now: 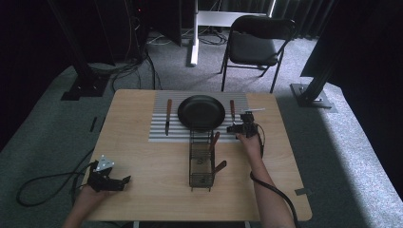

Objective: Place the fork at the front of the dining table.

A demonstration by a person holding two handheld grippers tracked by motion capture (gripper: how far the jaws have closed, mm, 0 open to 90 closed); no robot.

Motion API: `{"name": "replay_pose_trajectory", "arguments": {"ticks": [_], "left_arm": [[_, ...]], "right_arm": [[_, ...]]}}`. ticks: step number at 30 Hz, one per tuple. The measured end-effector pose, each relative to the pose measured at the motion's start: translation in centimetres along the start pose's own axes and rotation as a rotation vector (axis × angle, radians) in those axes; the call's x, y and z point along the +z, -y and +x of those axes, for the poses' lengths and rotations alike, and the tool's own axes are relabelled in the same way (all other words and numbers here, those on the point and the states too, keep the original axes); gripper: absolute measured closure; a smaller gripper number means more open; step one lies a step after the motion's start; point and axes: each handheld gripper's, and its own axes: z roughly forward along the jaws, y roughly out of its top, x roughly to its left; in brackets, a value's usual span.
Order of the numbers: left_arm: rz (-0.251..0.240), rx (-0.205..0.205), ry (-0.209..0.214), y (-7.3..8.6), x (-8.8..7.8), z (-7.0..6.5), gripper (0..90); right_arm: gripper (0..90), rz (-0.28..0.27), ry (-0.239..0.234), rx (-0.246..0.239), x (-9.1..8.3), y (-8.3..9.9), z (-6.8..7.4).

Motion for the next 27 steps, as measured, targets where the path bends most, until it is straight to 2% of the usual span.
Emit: {"name": "replay_pose_trajectory", "arguments": {"ticks": [2, 4, 7, 15, 20, 25, 27], "left_arm": [[0.000, 0.000, 0.000, 0.0, 0.0, 0.0, 0.0], [0.000, 0.000, 0.000, 0.0, 0.0, 0.0, 0.0], [0.000, 0.000, 0.000, 0.0, 0.0, 0.0, 0.0], [0.000, 0.000, 0.000, 0.0, 0.0, 0.0, 0.0], [0.000, 0.000, 0.000, 0.0, 0.0, 0.0, 0.0], [0.000, 0.000, 0.000, 0.0, 0.0, 0.0, 0.0], [0.000, 0.000, 0.000, 0.0, 0.0, 0.0, 0.0]], "right_arm": [[18.7, 0.008, 0.014, -0.050, 0.0, 0.1, 0.3], [13.7, -0.014, 0.031, -0.078, -0.1, 0.4, 0.4], [13.1, -0.053, 0.019, -0.085, -0.5, 0.7, 0.4], [12.8, -0.081, -0.018, -0.137, -1.5, 1.7, 0.7], [12.7, -0.112, -0.044, -0.158, -2.2, 2.4, 0.3], [12.6, -0.126, -0.054, -0.174, -2.7, 3.3, 0.1], [12.5, -0.132, -0.044, -0.187, -2.9, 3.6, 0.1]]}}
